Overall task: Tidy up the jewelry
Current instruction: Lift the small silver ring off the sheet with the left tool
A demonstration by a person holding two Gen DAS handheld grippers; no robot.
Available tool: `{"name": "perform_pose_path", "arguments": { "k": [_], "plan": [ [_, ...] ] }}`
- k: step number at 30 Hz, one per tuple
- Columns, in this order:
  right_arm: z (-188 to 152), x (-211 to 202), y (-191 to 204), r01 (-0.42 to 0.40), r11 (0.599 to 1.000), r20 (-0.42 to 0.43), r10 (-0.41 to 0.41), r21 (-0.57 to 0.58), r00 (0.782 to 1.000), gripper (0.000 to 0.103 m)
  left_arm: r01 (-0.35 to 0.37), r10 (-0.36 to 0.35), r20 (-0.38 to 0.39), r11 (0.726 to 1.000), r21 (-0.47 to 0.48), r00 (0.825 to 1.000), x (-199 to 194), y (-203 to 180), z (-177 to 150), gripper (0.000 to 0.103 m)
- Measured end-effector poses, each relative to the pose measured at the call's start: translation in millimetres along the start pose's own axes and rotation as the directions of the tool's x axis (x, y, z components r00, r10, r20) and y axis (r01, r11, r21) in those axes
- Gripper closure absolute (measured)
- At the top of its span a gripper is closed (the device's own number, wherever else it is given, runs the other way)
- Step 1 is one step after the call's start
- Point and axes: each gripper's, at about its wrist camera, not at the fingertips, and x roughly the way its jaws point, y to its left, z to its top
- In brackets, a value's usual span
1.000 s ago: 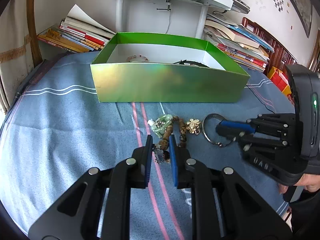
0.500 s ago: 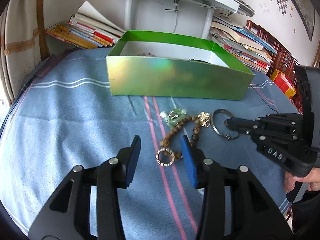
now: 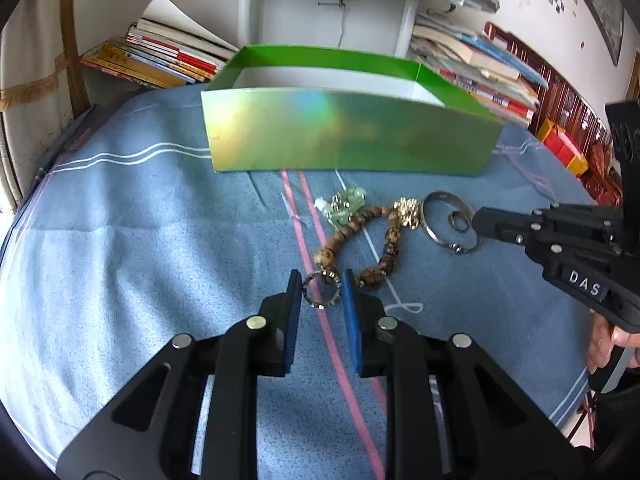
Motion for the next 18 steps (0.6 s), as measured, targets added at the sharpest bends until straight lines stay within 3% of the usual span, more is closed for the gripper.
{"name": "perform_pose_path", "arguments": {
  "k": [8,13,18],
  "plan": [
    [-1.5,-36.5,11.4,-0.028,1.000,0.097,0.029,-0.007,0.995,0.103,-0.004,0.004,0.108,1.000,-0.006,0.994,-46.0,-2.8,0.9,0.083],
    [-16.8,-76.4,26.8,-0.012,1.000,0.213,0.010,0.004,0.977,0.103,-0.006,0.008,0.184,1.000,-0.014,0.983,-83.1,-14.3,-8.7,0.083],
    [-38.3,-117.2,44.0,0.006,1.000,0.295,-0.002,-0.014,0.956,0.103,0.002,-0.001,0.210,1.000,-0.008,0.978,-103.7,-25.5,-23.9,0.083]
  ]
}}
